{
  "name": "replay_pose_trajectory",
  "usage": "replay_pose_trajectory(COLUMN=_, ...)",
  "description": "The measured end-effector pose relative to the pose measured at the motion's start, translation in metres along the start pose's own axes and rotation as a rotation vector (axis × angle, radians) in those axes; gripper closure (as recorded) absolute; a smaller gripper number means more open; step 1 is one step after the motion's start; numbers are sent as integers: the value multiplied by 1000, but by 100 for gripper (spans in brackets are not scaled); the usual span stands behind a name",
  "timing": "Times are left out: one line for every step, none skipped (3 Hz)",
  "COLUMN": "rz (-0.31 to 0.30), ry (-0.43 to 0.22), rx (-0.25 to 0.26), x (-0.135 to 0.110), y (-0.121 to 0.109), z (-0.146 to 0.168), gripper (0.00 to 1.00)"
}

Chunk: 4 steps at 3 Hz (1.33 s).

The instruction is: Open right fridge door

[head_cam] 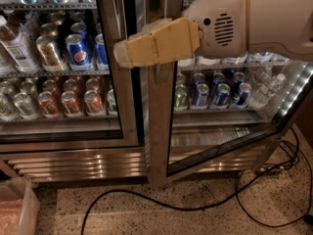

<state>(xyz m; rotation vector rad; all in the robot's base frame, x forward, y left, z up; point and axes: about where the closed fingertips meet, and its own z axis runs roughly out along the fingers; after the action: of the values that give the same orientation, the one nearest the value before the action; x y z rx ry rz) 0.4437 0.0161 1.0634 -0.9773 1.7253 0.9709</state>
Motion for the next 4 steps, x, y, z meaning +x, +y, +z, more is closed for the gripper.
replay_pose_trajectory(rz=-10, ry=-6, rx=14, x=-1, y=-1, z=0, gripper=0)
replay_pose_trajectory(rz=-18, ry=-8, rx=26, x=0, y=0, z=0, gripper=0)
replay_pose_trajectory(rz=-18, ry=-8, rx=26, x=0, y=0, z=0, gripper=0)
replay_pose_trajectory(rz=-34, ry=-14, rx=42, x=0, y=-1, z=-1, gripper=0)
